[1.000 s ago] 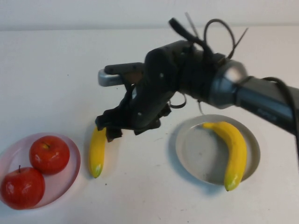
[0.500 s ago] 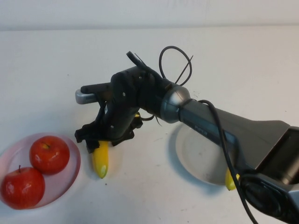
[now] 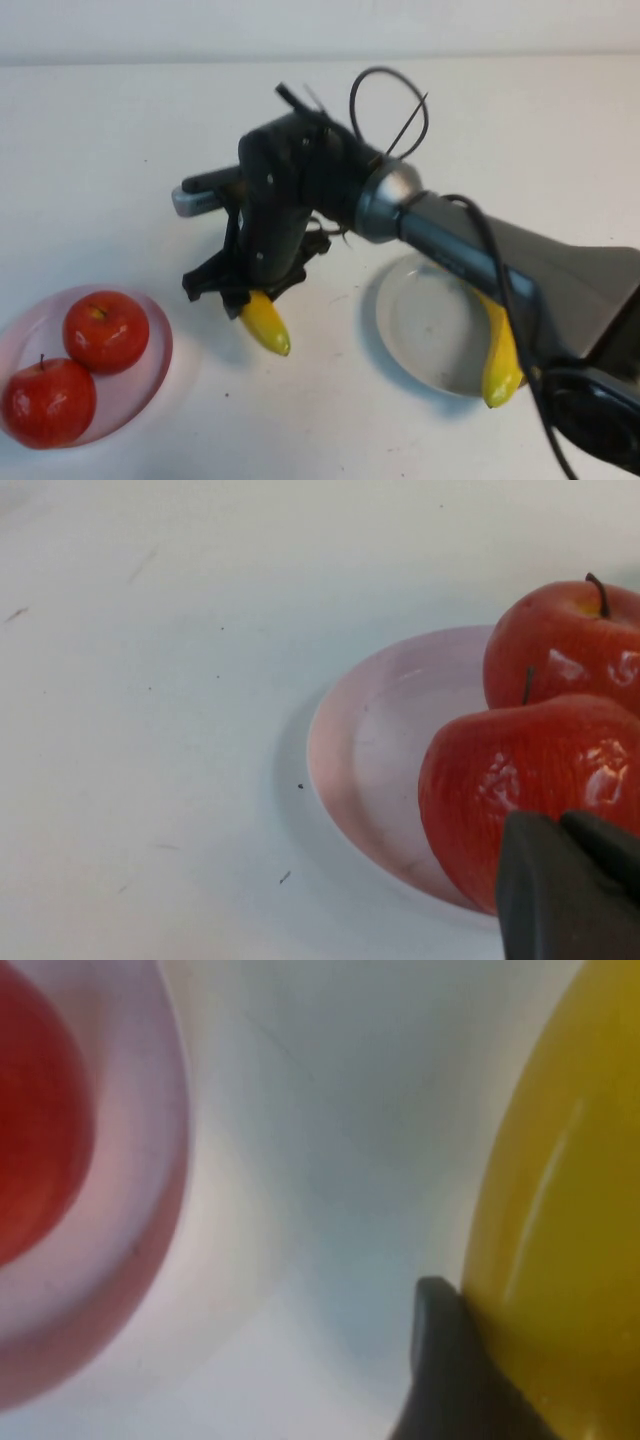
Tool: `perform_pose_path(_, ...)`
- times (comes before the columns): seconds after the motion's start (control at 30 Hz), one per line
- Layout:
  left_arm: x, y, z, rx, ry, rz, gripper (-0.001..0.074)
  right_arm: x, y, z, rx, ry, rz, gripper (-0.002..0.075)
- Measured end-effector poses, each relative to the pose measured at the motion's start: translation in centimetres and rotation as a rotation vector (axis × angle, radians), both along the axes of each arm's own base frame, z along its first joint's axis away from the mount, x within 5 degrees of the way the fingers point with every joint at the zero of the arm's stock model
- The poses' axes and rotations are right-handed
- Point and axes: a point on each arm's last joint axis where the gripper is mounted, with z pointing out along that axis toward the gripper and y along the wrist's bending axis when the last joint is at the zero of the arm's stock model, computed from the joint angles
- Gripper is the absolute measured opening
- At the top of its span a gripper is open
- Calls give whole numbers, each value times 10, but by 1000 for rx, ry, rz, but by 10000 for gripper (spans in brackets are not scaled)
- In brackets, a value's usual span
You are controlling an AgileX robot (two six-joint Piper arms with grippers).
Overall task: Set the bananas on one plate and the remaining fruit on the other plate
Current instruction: Put another type of fruit in the right plate
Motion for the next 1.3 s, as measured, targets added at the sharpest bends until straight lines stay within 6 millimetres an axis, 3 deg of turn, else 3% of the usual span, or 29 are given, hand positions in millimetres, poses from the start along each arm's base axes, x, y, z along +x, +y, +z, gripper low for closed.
perform_pose_path(0.23, 0, 0, 0, 0, 0, 0, -4, -16, -37, 66, -46, -138, 6, 305)
perform_pose_path(0.3, 0, 0, 0, 0, 0, 0, -4, -21, -56, 71, -79, -132, -10, 305)
perform_pose_path(0.43, 0, 0, 0, 0, 0, 0, -4, -26, -97, 60, -138, -89, -58, 305)
perform_pose_path(0.63, 0, 0, 0, 0, 0, 0, -4, -34, -149, 25, -176, -25, -137, 305)
perform_pose_path(0.8, 0, 0, 0, 0, 0, 0, -4, -38, -159, 3, -179, 22, -161, 305)
perform_pose_path(0.97, 0, 0, 0, 0, 0, 0, -4, -35, -163, -3, -180, 29, -177, 312)
perform_pose_path(1.17, 0, 0, 0, 0, 0, 0, -4, -34, -166, -4, -191, 39, -180, 440)
perform_pose_path(1.3, 0, 0, 0, 0, 0, 0, -4, -36, -164, -1, -165, 49, -190, 459)
